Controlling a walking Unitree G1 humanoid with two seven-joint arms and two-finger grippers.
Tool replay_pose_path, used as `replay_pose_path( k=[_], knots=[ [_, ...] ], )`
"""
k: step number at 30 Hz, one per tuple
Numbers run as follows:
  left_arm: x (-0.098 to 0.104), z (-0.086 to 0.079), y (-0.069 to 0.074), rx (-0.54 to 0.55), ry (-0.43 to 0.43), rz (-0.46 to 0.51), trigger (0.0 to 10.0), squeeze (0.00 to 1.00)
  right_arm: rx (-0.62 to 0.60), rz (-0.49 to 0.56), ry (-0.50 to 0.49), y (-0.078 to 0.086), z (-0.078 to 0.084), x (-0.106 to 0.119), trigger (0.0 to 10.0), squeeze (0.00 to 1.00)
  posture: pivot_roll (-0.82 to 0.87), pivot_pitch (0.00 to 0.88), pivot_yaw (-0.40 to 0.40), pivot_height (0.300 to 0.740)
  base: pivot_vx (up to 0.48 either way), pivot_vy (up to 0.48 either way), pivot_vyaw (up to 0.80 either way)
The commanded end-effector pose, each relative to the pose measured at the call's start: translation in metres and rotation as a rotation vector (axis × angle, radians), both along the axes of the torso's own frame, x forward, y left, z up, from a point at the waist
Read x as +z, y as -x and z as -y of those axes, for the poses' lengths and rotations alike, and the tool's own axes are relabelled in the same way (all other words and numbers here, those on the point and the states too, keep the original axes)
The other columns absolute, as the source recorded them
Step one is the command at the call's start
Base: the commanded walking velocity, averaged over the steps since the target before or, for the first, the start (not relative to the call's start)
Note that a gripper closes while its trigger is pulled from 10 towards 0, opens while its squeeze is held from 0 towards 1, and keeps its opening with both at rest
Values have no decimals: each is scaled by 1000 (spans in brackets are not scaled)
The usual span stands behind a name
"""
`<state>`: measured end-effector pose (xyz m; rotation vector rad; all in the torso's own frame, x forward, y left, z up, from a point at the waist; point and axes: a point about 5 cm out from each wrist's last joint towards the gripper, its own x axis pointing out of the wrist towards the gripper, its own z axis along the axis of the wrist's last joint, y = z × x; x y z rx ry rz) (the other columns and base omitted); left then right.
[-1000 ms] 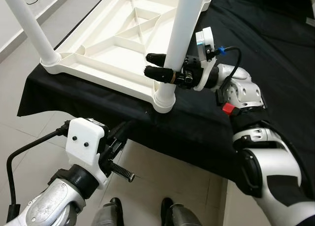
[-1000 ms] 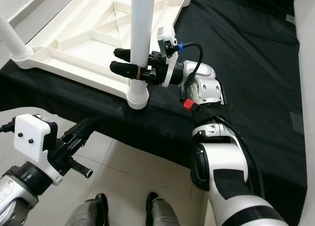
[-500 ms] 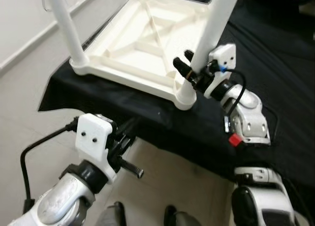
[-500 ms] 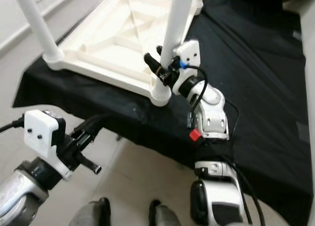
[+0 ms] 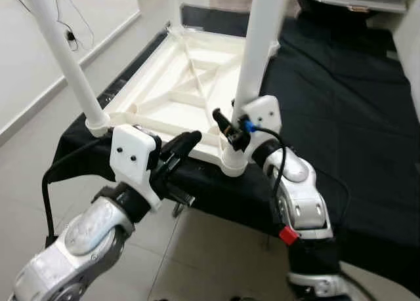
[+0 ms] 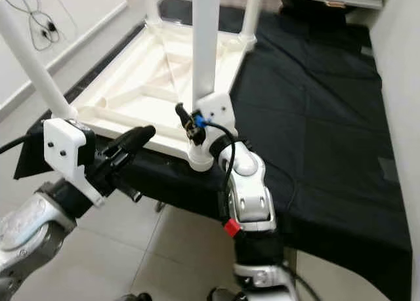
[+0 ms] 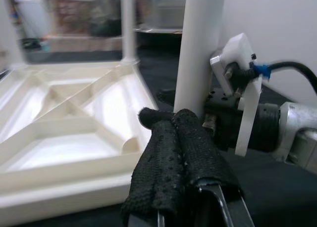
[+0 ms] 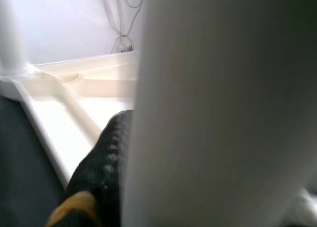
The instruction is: Building children table
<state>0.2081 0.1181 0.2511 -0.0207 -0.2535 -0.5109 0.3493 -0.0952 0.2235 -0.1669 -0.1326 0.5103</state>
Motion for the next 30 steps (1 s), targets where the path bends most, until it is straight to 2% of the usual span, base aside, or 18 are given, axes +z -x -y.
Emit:
replay_pose_path(
  k=[1, 2, 3, 4, 7, 9, 10, 11, 13, 18, 20, 21, 22, 23, 24, 25, 30],
  knots=[
    [-2, 0, 5, -2, -7, -10, 10000, 0, 46, -58, -56, -1, -6, -2, 10000, 1000, 79, 180, -47, 740, 0, 0, 0],
    [-2, 0, 7, 0, -7, -15, 10000, 0, 112, -41, 0, 1, -7, 0, 10000, 1000, 90, 201, -52, 740, 0, 0, 0],
    [-2, 0, 7, 0, -7, -15, 10000, 0, 112, -41, 0, 1, -7, 0, 10000, 1000, 90, 201, -52, 740, 0, 0, 0],
    [-3, 1, 9, -3, -2, -19, 10000, 0, 202, -33, 53, 5, -5, 0, 10000, 1000, 102, 217, -55, 740, 0, 0, 0],
    [-3, 1, 10, -6, -3, -22, 10000, 0, 261, -26, 104, 7, 0, -1, 10000, 1000, 107, 228, -57, 740, 0, 0, 0],
    [-6, 2, 16, -5, 0, -41, 10000, 0, 369, -35, 126, 0, 17, 2, 10000, 976, 123, 260, -66, 740, 0, 0, 0],
    [-7, 3, 19, -1, -1, -49, 10000, 0, 401, -22, 108, -7, 26, 10, 10000, 0, 133, 270, -72, 740, 0, 0, 0],
    [-7, 3, 19, -1, -1, -49, 10000, 0, 401, -22, 108, -7, 26, 10, 10000, 0, 133, 270, -72, 740, 0, 0, 0],
    [-9, 3, 23, 5, -2, -62, 10000, 0, 466, -13, 60, -17, 37, 23, 10000, 0, 146, 285, -77, 740, 0, 0, 0],
    [-10, 4, 28, 10, 1, -72, 10000, 0, 510, -14, 26, -23, 42, 30, 10000, 0, 165, 301, -82, 740, 0, 0, 0],
    [-9, 5, 33, 14, -1, -76, 10000, 0, 600, -46, 3, -25, 45, 32, 10000, 0, 184, 311, -87, 740, 0, 0, 0],
    [-9, 5, 33, 14, -1, -76, 10000, 0, 600, -46, 3, -25, 45, 32, 10000, 0, 184, 311, -87, 740, 0, 0, 0],
    [-9, 4, 35, 21, 2, -78, 10000, 0, 664, -74, 10, -24, 47, 32, 10000, 0, 198, 318, -89, 740, 0, 0, 0],
    [-9, 3, 36, 26, 6, -79, 10000, 0, 702, -95, 34, -25, 52, 32, 2706, 0, 209, 326, -94, 740, 0, 0, 0],
    [-9, 3, 36, 26, 6, -79, 10000, 0, 702, -95, 34, -25, 52, 32, 2706, 0, 209, 326, -94, 740, 0, 0, 0],
    [-9, 2, 37, 30, 12, -80, 10000, 0, 735, -118, 36, -25, 56, 33, 0, 0, 209, 328, -93, 740, 0, 0, 0],
    [-10, 2, 38, 35, 12, -90, 10000, 0, 751, -113, 23, -28, 65, 39, 0, 0, 203, 339, -97, 740, 0, 0, 0]
  ],
)
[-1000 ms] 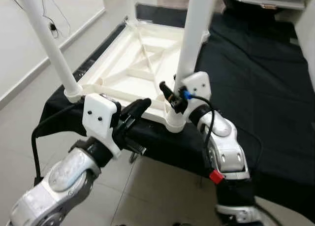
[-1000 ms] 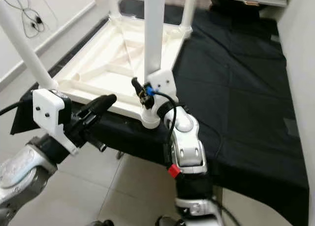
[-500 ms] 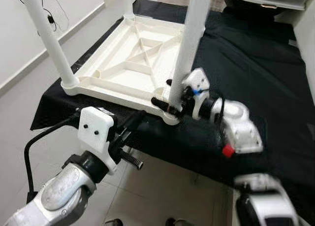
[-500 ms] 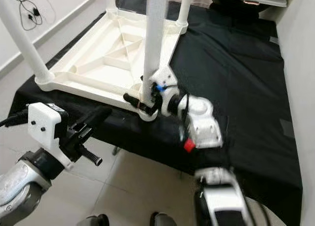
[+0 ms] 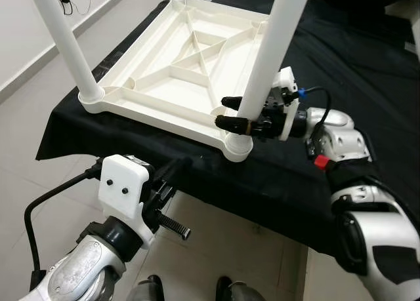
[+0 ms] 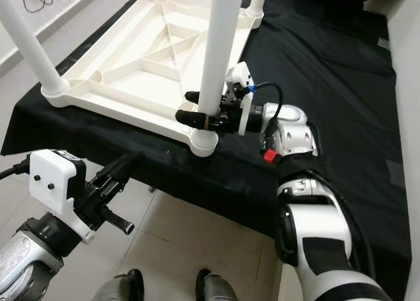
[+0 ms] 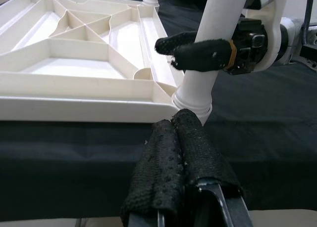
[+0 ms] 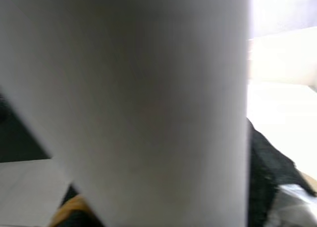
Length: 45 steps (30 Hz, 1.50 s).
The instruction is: Building children table
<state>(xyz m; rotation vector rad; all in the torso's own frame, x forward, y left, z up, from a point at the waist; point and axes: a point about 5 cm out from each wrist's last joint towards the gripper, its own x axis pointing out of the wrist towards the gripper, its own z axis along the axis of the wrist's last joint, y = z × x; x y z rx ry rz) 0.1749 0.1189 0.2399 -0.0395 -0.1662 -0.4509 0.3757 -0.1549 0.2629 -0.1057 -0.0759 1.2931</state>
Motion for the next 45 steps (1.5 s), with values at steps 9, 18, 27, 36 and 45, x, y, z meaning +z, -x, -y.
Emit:
replay_pose_path(
  k=[9, 18, 27, 36, 45],
  knots=[
    [3, 3, 3, -17, 11, 4, 10000, 0, -94, -41, -103, 12, 15, -23, 0, 0, 163, 320, -91, 740, 0, 0, 0],
    [7, 1, -8, 11, 8, 48, 10000, 0, -1056, -113, 102, 76, 6, -100, 0, 0, 166, 209, -120, 740, 0, 0, 0],
    [-4, -9, -8, 74, 45, -2, 10000, 0, -944, -74, 41, 43, -45, -81, 0, 0, 178, 164, -112, 740, 0, 0, 0],
    [-20, -7, -3, 58, 3, -78, 10000, 0, -819, 12, -70, 11, -57, -17, 10000, 1000, 176, 216, -82, 740, 0, 0, 0],
    [-19, -9, 6, 80, 5, -72, 10000, 0, -593, 154, 27, -9, -4, 12, 10000, 1000, 187, 256, -89, 740, 0, 0, 0]
  ],
)
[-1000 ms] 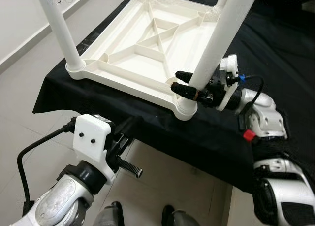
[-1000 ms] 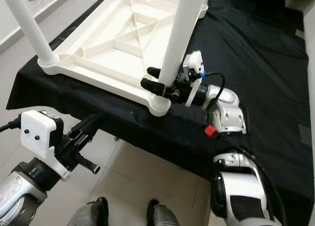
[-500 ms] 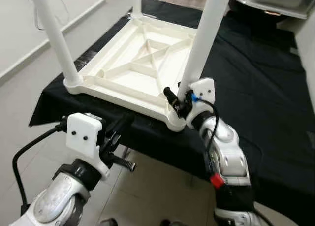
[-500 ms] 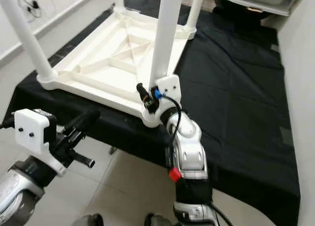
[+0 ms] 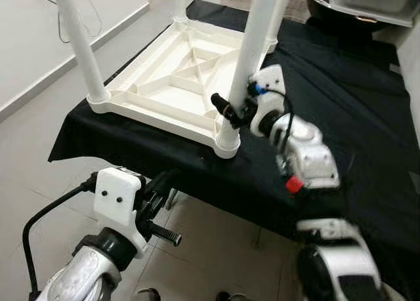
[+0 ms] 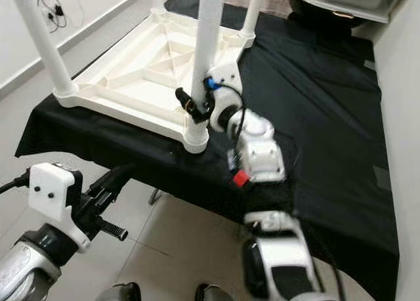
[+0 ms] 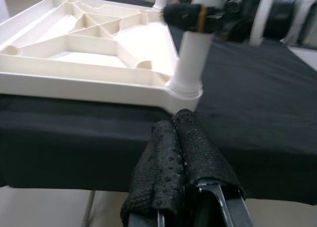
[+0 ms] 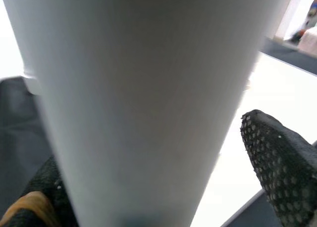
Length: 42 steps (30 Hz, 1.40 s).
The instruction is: Building children table
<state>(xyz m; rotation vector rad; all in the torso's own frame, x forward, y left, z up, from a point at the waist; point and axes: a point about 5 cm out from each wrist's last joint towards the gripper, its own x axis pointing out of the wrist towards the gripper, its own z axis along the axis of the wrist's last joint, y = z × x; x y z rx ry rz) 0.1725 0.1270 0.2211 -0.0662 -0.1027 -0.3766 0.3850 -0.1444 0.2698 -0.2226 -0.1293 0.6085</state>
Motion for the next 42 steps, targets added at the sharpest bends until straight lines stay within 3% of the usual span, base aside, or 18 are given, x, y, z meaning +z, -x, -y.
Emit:
replay_pose_path(
  k=[1, 2, 5, 10, 16, 17, 18, 19, 26, 30, 35, 36, 37, 38, 39, 40, 41, 42],
  knots=[
    [0, -1, 4, 8, -13, -3, 10000, 0, 84, 11, 11, 0, 7, 5, 10000, 1000, 187, 256, -89, 740, 0, 0, 0],
    [1, -1, 4, 11, -11, 2, 10000, 0, 187, -16, 1, 2, 11, 9, 10000, 0, 190, 262, -91, 740, 0, 0, 0],
    [2, -1, 5, 13, -10, 5, 10000, 0, 255, -36, -8, 3, 13, 11, 10000, 0, 190, 262, -91, 740, 0, 0, 0],
    [2, -1, 8, 19, -4, 13, 10000, 0, 673, -190, -45, 12, 7, 5, 10000, 0, 212, 302, -102, 740, 0, 0, 0],
    [2, -2, 10, 24, 1, 15, 10000, 0, 749, -186, -69, 7, 0, 5, 10000, 0, 226, 327, -106, 740, 0, 0, 0],
    [1, -2, 11, 26, 2, 13, 10000, 0, 743, -165, -74, 5, -2, 7, 8431, 0, 227, 330, -105, 740, 0, 0, 0],
    [0, -2, 11, 28, 1, 11, 10000, 0, 736, -144, -93, 3, -4, 10, 5137, 0, 230, 332, -106, 740, 0, 0, 0],
    [0, -2, 11, 29, -1, 8, 10000, 0, 733, -125, -114, 2, -4, 12, 0, 0, 232, 336, -109, 740, 0, 0, 0],
    [-1, 0, 11, 20, -18, 9, 10000, 0, 741, -97, -135, 4, 7, 12, 0, 0, 230, 338, -107, 740, 0, 0, 0],
    [0, 2, 10, 15, -18, 14, 10000, 0, 702, -92, -133, 5, 25, 9, 0, 0, 217, 329, -103, 740, 0, 0, 0],
    [2, 0, 10, 15, -20, 21, 10000, 0, 447, -83, -118, -1, 37, -7, 0, 0, 161, 303, -118, 740, 0, 0, 0],
    [2, -1, 9, 15, -20, 22, 10000, 0, -112, -34, -204, -15, 46, -23, 0, 0, 118, 288, -107, 740, 0, 0, 0],
    [3, 1, 6, 5, -24, 28, 10000, 0, -269, -97, -133, 10, 31, -68, 0, 0, 134, 280, -110, 740, 0, 0, 0],
    [3, 1, 6, 5, -24, 28, 10000, 0, -269, -97, -133, 10, 31, -68, 0, 0, 134, 280, -110, 740, 0, 0, 0],
    [5, 2, 4, -6, -33, 36, 10000, 0, -401, -86, -74, 42, 26, -88, 0, 0, 134, 280, -110, 740, 0, 0, 0],
    [5, 2, 4, -6, -33, 36, 10000, 0, -401, -86, -74, 42, 26, -88, 0, 0, 134, 280, -110, 740, 0, 0, 0],
    [5, 1, 0, -9, -49, 46, 10000, 0, -468, -150, -77, 67, 18, -104, 0, 0, 106, 277, -78, 740, 0, 0, 0],
    [5, 0, -4, -9, -72, 52, 10000, 0, -442, -172, -64, 78, 11, -109, 0, 0, 104, 246, -67, 740, 0, 0, 0]
  ],
)
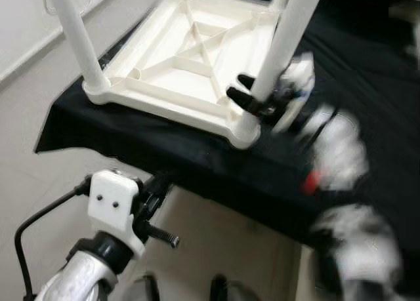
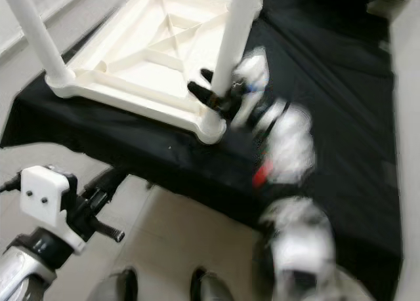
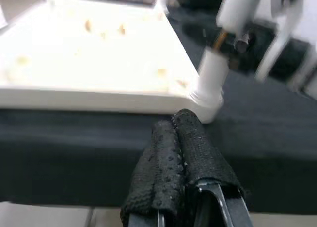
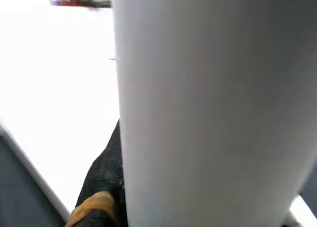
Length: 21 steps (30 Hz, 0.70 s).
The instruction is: Building children table
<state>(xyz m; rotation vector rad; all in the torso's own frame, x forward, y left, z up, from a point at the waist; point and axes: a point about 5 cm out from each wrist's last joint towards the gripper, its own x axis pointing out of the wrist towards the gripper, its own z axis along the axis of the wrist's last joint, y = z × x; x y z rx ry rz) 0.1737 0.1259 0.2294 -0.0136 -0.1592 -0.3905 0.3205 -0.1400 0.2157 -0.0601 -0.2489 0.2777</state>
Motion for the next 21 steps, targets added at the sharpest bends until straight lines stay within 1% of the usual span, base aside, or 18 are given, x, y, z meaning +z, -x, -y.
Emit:
replay_pose_path(
  k=[1, 2, 3, 5, 6, 7, 8, 9, 10, 11, 12, 13, 15, 16, 18, 19, 20, 21],
  knots=[
    [-3, -1, -3, 1, -31, -13, 10000, 0, -115, -300, 100, 13, 16, -54, 0, 0, 104, 246, -67, 740, 0, 0, 0],
    [-3, -3, -7, -3, -65, -4, 10000, 0, -117, -304, 92, 11, 10, -55, 0, 0, 118, 236, -70, 740, 0, 0, 0],
    [-3, -3, -7, -3, -65, -4, 10000, 0, -117, -304, 92, 11, 10, -55, 0, 0, 118, 236, -70, 740, 0, 0, 0],
    [1, -4, -13, -1, -82, 22, 10000, 0, -81, -271, 87, 0, -4, -47, 0, 0, 123, 211, -73, 740, 0, 0, 0],
    [1, -4, -13, -1, -82, 22, 10000, 0, -81, -271, 87, 0, -4, -47, 0, 0, 123, 211, -73, 740, 0, 0, 0],
    [3, -5, -14, 1, -78, 33, 10000, 0, -69, -258, 83, -4, -9, -43, 1216, 0, 123, 211, -73, 740, 0, 0, 0],
    [4, -5, -15, 5, -81, 37, 10000, 0, -60, -256, 91, -8, -17, -38, 10000, 0, 127, 215, -77, 740, 0, 0, 0],
    [3, -7, -14, 8, -85, 36, 10000, 0, -21, -258, 88, -12, -25, -33, 10000, 0, 129, 213, -77, 740, 0, 0, 0],
    [3, -7, -14, 9, -90, 34, 10000, 0, -20, -269, 85, -9, -32, -29, 10000, 0, 129, 214, -75, 740, 0, 0, 0],
    [2, -8, -14, 10, -94, 30, 10000, 0, 16, -263, 50, -8, -37, -24, 10000, 161, 127, 215, -72, 740, 0, 0, 0],
    [2, -8, -14, 10, -94, 30, 10000, 0, 16, -263, 50, -8, -37, -24, 10000, 161, 127, 215, -72, 740, 0, 0, 0],
    [2, -8, -13, 9, -95, 27, 10000, 0, 75, -309, 24, -11, -40, -25, 10000, 1000, 131, 224, -71, 740, 0, 0, 0],
    [2, -8, -13, 9, -96, 25, 10000, 0, 114, -343, 7, -12, -41, -26, 10000, 1000, 129, 225, -70, 740, 0, 0, 0],
    [2, -7, -12, 7, -94, 23, 10000, 0, 140, -336, -28, -20, -36, -21, 10000, 1000, 131, 230, -69, 740, 0, 0, 0],
    [2, -5, -10, 3, -85, 20, 10000, 0, 219, -286, -44, -34, -27, -5, 10000, 1000, 131, 246, -74, 740, 0, 0, 0],
    [2, -5, -10, 2, -84, 18, 10000, 0, 253, -247, -71, -40, -22, 5, 10000, 565, 131, 246, -74, 740, 0, 0, 0],
    [2, -5, -10, 2, -84, 18, 10000, 0, 253, -247, -71, -40, -22, 5, 10000, 565, 131, 246, -74, 740, 0, 0, 0],
    [1, -4, -9, 2, -81, 13, 10000, 0, 336, -203, -69, -45, -16, 16, 10000, 0, 135, 253, -77, 740, 0, 0, 0]
  ],
)
